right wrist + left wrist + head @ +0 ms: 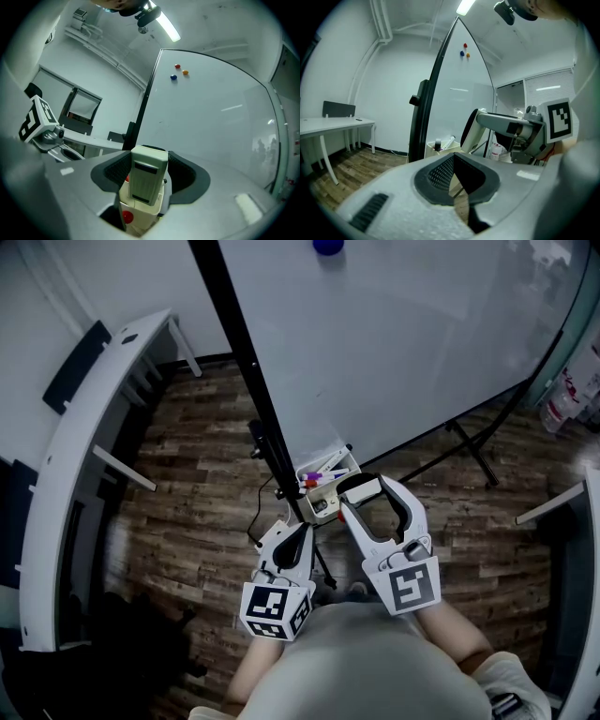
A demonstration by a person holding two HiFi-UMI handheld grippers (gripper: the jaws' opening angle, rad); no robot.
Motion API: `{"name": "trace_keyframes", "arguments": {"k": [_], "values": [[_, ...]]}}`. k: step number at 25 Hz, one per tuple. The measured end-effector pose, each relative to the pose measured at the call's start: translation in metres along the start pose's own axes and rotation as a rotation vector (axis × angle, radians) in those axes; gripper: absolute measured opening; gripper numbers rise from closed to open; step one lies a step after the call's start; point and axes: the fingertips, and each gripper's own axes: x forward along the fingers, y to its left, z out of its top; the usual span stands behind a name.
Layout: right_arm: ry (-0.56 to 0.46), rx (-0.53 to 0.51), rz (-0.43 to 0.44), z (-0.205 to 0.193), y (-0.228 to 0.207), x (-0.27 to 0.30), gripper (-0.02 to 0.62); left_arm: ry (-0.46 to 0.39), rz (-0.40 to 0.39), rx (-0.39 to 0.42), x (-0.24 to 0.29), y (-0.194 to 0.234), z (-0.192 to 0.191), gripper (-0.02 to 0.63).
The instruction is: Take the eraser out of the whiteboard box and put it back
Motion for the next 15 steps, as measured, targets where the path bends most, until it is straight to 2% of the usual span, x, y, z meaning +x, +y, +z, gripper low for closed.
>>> {"name": "trace_keyframes", "arguments": {"k": [15], "values": [[0.071,-0.02,0.112,-0.043,0.003,0.021,0.255,-0.002,0.083,-0.028,0.009,0.016,-0.004,0.002]]}}
